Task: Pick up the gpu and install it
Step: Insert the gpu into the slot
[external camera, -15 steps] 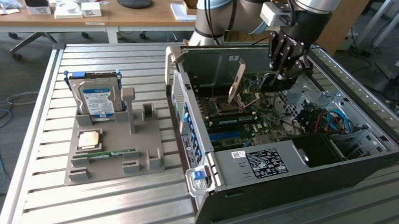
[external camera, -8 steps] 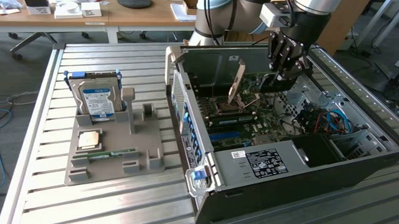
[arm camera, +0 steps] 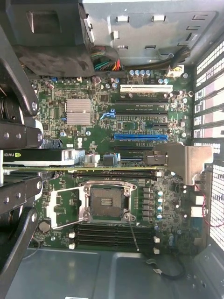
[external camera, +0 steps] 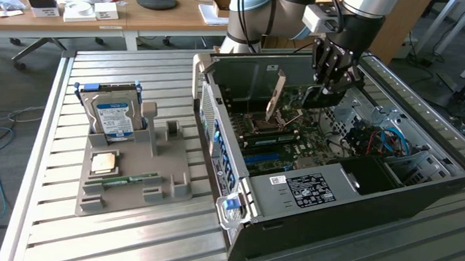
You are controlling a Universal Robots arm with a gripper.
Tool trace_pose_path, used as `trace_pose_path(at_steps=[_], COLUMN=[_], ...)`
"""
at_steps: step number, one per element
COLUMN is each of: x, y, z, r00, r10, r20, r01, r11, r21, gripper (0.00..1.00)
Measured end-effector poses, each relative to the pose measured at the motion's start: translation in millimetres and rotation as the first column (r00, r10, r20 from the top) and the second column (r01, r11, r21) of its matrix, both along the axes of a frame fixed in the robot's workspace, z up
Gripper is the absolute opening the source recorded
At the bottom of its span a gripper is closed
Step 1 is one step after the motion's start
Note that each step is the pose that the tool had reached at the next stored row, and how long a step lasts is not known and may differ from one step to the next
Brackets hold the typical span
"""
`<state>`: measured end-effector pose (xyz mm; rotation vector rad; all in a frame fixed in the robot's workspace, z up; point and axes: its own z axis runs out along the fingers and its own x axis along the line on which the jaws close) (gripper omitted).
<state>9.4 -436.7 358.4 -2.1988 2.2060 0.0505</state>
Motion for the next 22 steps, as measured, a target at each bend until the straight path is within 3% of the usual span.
trace_pose_path(at_steps=[22], x=[0.0], y=[0.0], z=[-4.8], r00=[1.0000], r10=[0.000], r20=[-0.0001], r01=[0.000], r11=[1.0000], r21=[-0.0001], gripper=[0.27])
